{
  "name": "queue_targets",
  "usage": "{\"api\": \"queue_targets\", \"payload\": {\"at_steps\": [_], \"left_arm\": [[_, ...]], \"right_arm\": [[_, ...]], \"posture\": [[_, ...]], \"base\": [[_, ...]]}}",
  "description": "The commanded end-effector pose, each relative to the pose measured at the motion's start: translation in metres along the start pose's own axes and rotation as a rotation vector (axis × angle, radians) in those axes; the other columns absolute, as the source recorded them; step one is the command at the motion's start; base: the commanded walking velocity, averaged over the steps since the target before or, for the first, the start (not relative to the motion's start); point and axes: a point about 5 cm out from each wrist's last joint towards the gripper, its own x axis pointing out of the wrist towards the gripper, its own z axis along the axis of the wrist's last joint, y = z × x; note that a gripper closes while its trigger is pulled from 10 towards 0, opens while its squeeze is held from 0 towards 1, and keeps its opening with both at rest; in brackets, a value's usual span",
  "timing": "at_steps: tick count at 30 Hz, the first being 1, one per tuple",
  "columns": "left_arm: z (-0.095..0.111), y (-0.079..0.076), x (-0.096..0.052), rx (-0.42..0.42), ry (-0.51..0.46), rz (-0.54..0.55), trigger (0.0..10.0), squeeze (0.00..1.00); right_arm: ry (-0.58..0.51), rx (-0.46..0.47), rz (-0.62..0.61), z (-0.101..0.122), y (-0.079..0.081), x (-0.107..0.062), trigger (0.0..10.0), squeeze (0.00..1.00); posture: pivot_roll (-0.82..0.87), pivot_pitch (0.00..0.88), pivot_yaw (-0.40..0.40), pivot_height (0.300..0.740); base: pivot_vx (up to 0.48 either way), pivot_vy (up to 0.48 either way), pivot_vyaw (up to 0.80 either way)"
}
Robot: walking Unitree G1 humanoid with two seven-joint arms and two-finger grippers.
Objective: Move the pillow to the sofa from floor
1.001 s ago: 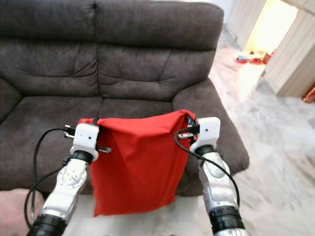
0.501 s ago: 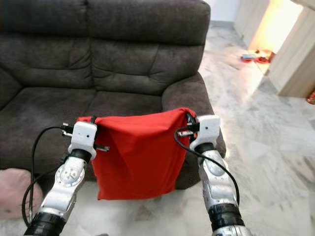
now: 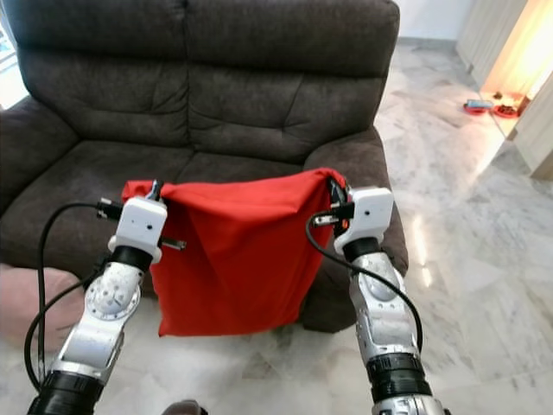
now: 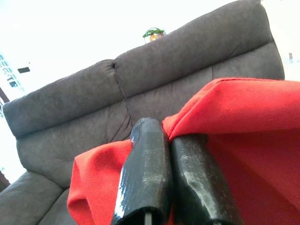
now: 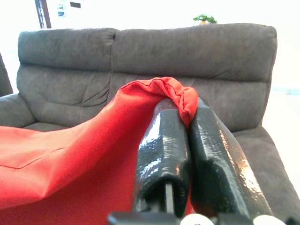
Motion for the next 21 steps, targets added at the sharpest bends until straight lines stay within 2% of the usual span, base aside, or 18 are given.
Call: {"api": "queue_targets", "payload": {"at_steps": [1,10,15,21], "left_arm": [[0.026,0.009,0.011,0.015,-0.114,0.045,10.0,0.00],[0.030,0.008,0.011,-0.007,-0.108,0.048,10.0,0.00],[0.031,0.009,0.010,-0.011,-0.103,0.052,10.0,0.00],[0.036,0.011,0.012,-0.014,-0.114,0.068,10.0,0.00]], "right_arm": [[-0.093,-0.005,-0.003,0.021,0.001,0.006,10.0,0.00],[-0.102,0.000,-0.004,0.026,0.003,0.006,10.0,0.00],[-0.097,0.017,0.007,0.026,0.006,0.007,10.0,0.00],[-0.109,-0.011,0.038,0.029,0.012,0.009,10.0,0.00]], "posture": [[0.15,0.051,-0.067,0.740],[0.16,0.055,-0.065,0.740],[0.16,0.063,-0.066,0.740],[0.16,0.065,-0.067,0.740]], "base": [[0.000,0.000,0.00],[0.000,0.000,0.00],[0.000,0.000,-0.75],[0.091,0.000,0.00]]}}
